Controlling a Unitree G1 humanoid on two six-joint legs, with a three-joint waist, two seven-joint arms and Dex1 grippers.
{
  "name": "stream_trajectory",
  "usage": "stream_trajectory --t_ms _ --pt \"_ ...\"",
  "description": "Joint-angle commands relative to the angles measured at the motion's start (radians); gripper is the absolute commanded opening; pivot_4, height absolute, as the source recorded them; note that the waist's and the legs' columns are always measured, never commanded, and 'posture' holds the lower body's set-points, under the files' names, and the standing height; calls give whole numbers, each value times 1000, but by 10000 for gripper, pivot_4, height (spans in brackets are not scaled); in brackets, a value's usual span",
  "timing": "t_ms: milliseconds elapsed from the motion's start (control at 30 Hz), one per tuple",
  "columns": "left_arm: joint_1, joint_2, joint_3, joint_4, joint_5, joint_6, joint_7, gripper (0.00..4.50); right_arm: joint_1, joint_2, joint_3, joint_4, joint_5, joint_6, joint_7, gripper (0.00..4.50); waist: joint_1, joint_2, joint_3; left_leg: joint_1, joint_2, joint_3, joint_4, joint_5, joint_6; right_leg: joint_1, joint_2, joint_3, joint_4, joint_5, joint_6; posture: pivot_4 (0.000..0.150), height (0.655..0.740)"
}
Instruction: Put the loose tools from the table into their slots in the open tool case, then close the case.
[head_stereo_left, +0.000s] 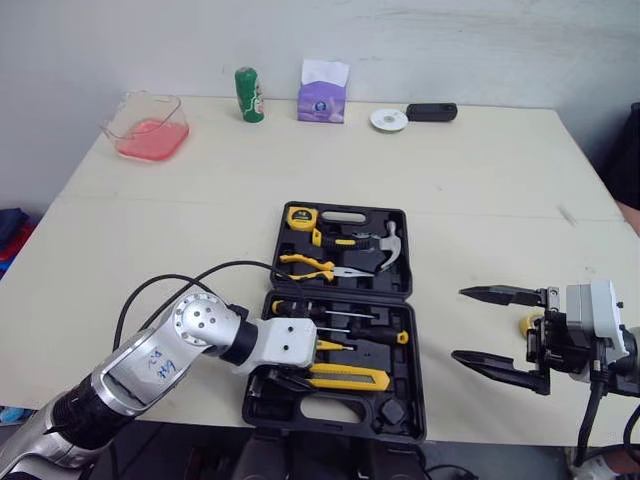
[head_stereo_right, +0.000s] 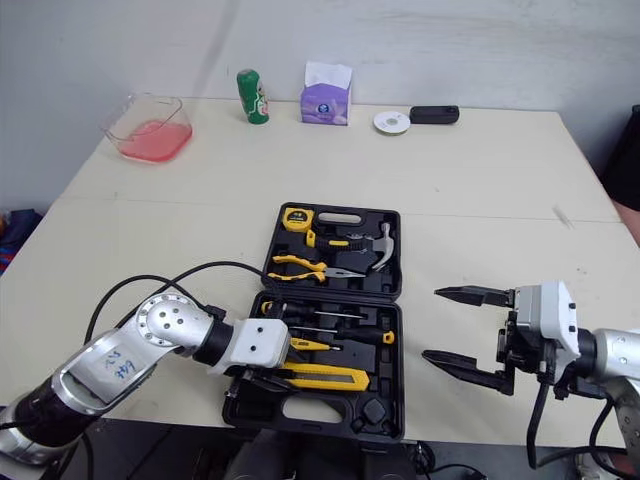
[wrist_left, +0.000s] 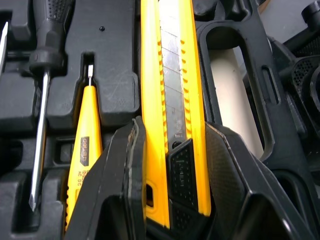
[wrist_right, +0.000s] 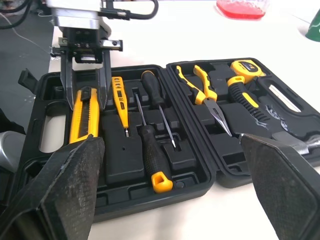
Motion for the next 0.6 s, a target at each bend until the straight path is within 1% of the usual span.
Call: stream_trajectory --t_ms 33,267,433,500,533,600 --pt "10 38 -28 -6 50 55 7 12713 -2 0 -9 -32 20 0 -4 45000 -1 0 0 0 0 0 0 0 0 0 0 0 0 0 0 1500 7400" --pt "-11 42 -48 -20 59 108 33 12713 -6 1 -4 -31 19 3 -10 45000 0 0 0 0 0 0 0 0 0 0 0 0 0 0 0 1500 7400" --pt "-8 28 -42 -30 31 117 34 12713 -8 3 0 -29 17 1 -12 45000 0 0 0 0 0 0 0 0 0 0 0 0 0 0 0 1500 7400" --pt "-2 15 -34 -33 24 79 33 23102 -8 4 2 -27 16 0 -12 45000 0 0 0 0 0 0 0 0 0 0 0 0 0 0 0 1500 7400" --pt "-1 4 -28 -32 26 55 39 26168 -9 4 3 -27 16 0 -12 45000 0 0 0 0 0 0 0 0 0 0 0 0 0 0 0 1500 7400" --pt "-1 -8 -20 -26 30 24 43 34115 -9 5 4 -26 15 -1 -12 45000 1 0 0 0 0 0 0 0 0 0 0 0 0 0 0 1500 7400"
